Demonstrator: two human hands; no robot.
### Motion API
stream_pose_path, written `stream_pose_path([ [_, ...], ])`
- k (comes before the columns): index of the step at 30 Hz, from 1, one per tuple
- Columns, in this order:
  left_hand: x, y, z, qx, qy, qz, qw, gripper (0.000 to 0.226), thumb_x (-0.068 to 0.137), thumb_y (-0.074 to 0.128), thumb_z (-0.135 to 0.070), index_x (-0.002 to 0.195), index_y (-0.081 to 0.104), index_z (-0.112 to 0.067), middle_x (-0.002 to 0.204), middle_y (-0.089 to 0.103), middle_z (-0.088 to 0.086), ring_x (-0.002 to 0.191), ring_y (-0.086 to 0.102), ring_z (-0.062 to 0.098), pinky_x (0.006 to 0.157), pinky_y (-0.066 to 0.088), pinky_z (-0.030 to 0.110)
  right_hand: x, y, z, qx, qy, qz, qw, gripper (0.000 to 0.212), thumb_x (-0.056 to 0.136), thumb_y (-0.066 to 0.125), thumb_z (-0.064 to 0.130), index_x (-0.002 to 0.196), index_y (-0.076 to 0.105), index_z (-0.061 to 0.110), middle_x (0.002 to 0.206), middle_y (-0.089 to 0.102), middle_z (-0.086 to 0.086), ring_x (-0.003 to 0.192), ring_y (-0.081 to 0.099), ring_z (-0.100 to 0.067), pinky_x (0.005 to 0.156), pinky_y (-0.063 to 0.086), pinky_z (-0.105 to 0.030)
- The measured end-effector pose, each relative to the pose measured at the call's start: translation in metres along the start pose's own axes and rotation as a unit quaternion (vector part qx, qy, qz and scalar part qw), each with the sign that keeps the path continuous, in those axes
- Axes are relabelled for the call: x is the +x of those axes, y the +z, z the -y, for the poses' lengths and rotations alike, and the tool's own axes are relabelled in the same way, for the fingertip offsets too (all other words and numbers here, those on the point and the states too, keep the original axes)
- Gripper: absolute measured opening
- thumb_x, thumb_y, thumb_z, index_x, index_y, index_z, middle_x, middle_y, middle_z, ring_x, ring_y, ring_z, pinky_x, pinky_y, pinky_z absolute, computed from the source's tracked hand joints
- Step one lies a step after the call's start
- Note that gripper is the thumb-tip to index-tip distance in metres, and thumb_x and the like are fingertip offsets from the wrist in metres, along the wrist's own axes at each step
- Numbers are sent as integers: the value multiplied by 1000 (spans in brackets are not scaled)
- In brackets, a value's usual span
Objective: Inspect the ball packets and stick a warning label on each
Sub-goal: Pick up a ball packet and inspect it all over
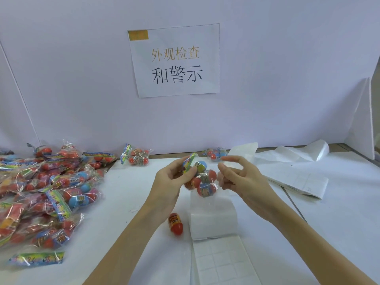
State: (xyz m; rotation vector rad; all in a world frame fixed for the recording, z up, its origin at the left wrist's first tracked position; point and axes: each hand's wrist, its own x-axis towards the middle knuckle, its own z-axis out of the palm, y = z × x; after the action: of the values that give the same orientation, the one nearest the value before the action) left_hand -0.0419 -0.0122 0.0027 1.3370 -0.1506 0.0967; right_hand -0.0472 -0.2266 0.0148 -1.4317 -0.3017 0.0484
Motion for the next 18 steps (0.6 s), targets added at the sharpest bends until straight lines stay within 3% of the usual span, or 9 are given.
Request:
stream_pose_path([
  [3,0,1,-2,-54,-22,-6,998,47,74,82,-18,118,74,-5,107,78,11,86,72,16,70,55,20,0,-3,-1,-48,17,3,999,31,81,78,39,95,79,10,81,71,-7,76,63,-14,75,54,-24],
  [5,1,0,-4,-82,-44,-6,996,29,74,81,-18,101,79,-6,92,75,6,73,65,14,66,53,21,3,-4,0,27,59,5,998,25,82,79,32,89,75,8,89,67,-11,86,58,-19,82,52,-29],
  [6,1,0,-5,-83,-43,-2,996,22,75,80,-18,94,79,-7,85,72,4,69,60,12,64,51,20,4,-3,0,108,97,10,989,25,84,78,27,97,72,6,95,64,-13,92,55,-22,86,51,-31],
  [8,-2,4,-4,-63,-12,7,998,18,78,78,-18,92,72,-7,81,68,2,64,55,12,61,48,20,6,-4,0,257,153,24,954,44,85,76,18,124,65,0,106,60,-15,101,52,-25,96,48,-33],
  [10,-5,10,-2,-30,32,-2,999,15,88,74,-17,95,64,-9,82,66,0,61,52,15,57,47,22,6,-2,-1,304,169,30,937,59,88,76,20,140,60,-3,116,62,-17,105,54,-26,100,48,-34],
  [12,-6,13,0,3,65,-25,998,6,98,68,-13,98,62,-11,88,66,1,62,53,17,55,48,24,4,-1,-1,263,156,58,951,46,94,73,29,133,69,4,114,71,-12,96,67,-22,89,56,-30],
  [16,-4,7,0,43,93,-73,992,6,102,65,-16,106,62,-14,101,69,11,59,55,16,54,51,26,0,-3,-3,76,107,104,986,33,99,68,36,120,77,12,119,76,-16,105,75,-27,81,59,-24],
  [18,-4,3,-1,77,101,-75,989,6,103,64,-17,107,61,-14,96,68,9,53,50,17,48,47,27,0,-4,-3,34,94,84,991,34,93,73,34,119,75,11,107,79,-15,87,76,-22,73,58,-21],
])
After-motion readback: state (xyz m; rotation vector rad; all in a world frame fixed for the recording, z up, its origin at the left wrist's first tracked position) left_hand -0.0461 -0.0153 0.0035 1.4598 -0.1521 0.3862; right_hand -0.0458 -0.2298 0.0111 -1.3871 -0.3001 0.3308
